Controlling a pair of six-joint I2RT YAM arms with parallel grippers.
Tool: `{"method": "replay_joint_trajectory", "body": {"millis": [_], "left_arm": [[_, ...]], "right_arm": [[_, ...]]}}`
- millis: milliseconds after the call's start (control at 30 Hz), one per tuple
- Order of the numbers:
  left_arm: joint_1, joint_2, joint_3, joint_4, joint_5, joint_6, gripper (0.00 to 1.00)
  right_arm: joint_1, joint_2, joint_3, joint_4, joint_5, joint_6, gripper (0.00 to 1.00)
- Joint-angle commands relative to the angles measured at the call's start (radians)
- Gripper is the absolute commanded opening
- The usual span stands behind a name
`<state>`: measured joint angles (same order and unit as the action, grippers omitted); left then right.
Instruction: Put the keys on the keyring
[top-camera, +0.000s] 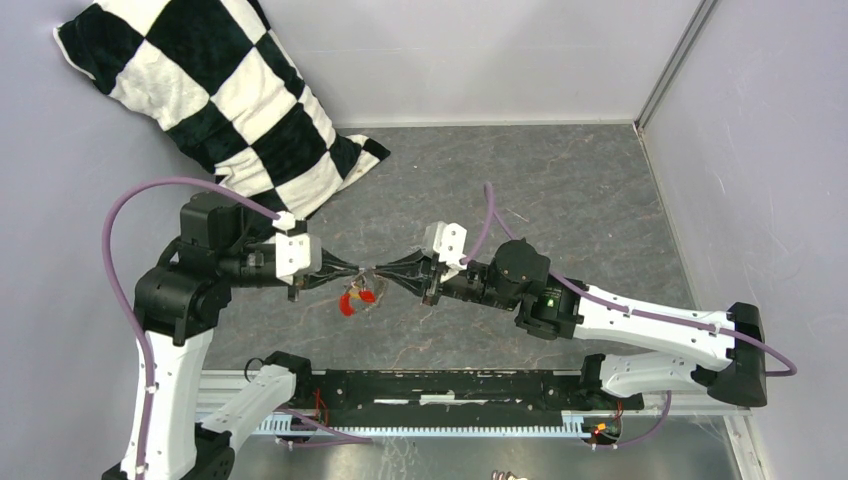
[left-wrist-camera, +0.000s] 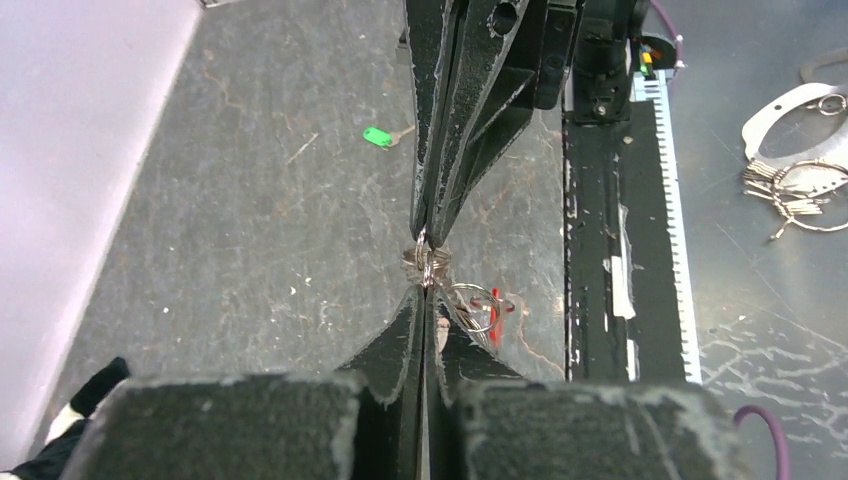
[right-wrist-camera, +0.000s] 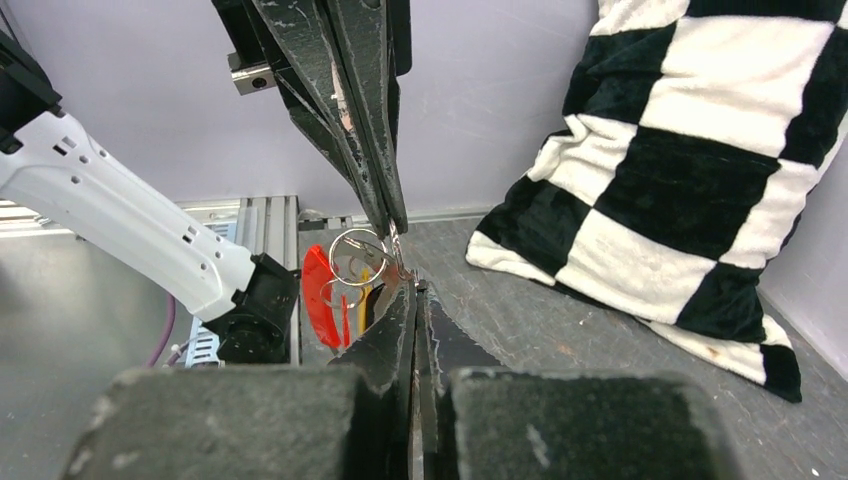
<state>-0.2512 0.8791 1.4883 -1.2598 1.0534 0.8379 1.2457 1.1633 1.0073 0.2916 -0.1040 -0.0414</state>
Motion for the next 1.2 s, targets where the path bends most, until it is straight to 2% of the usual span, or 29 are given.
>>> {"method": "replay_joint_trajectory", "body": {"millis": [0,500,533,600,700,733,833,933,1067,1167], "left_arm": [[-0.003,-0.033,-0.012,0.176,0.050,-0.104,0.02],[-0.002,-0.065,-0.038,0.018,0.035,0.039,0.02],[-0.002,-0.073,-0.041,0.001,0.033,0.052,0.05],[-0.002,-0.093,-0.048,-0.012,0.028,0.058,0.19],[-0.002,-0.122,-0.057,-0.019,0.027,0.051,0.47],[-0.001,-0.131,-0.057,-0.021,0.028,0.045,0.54],[-0.002,-0.149,-0.062,-0.021,0.018,0.028,0.63],[-0.002,-0.141,-0.046,-0.010,0.008,-0.009,0.64],[-0.002,-0.097,-0.014,0.120,-0.024,-0.192,0.54],[-0.002,-0.052,0.018,0.122,-0.008,-0.219,0.48]], "right_arm": [[-0.004,-0.007,0.008,0.053,-0.002,0.018,0.00],[-0.004,-0.037,0.022,0.041,0.033,-0.001,0.01],[-0.005,-0.035,0.027,0.035,0.032,-0.004,0.01],[-0.005,-0.032,0.036,0.022,0.032,-0.013,0.01],[-0.005,-0.023,0.058,0.001,0.033,-0.025,0.01],[-0.005,-0.017,0.067,-0.006,0.033,-0.031,0.01],[-0.005,-0.003,0.098,-0.036,0.023,-0.053,0.01],[-0.005,0.011,0.130,-0.078,-0.001,-0.083,0.00],[-0.004,0.026,0.162,-0.133,-0.070,-0.125,0.01],[-0.003,0.049,0.204,-0.200,-0.116,-0.159,0.01]]}}
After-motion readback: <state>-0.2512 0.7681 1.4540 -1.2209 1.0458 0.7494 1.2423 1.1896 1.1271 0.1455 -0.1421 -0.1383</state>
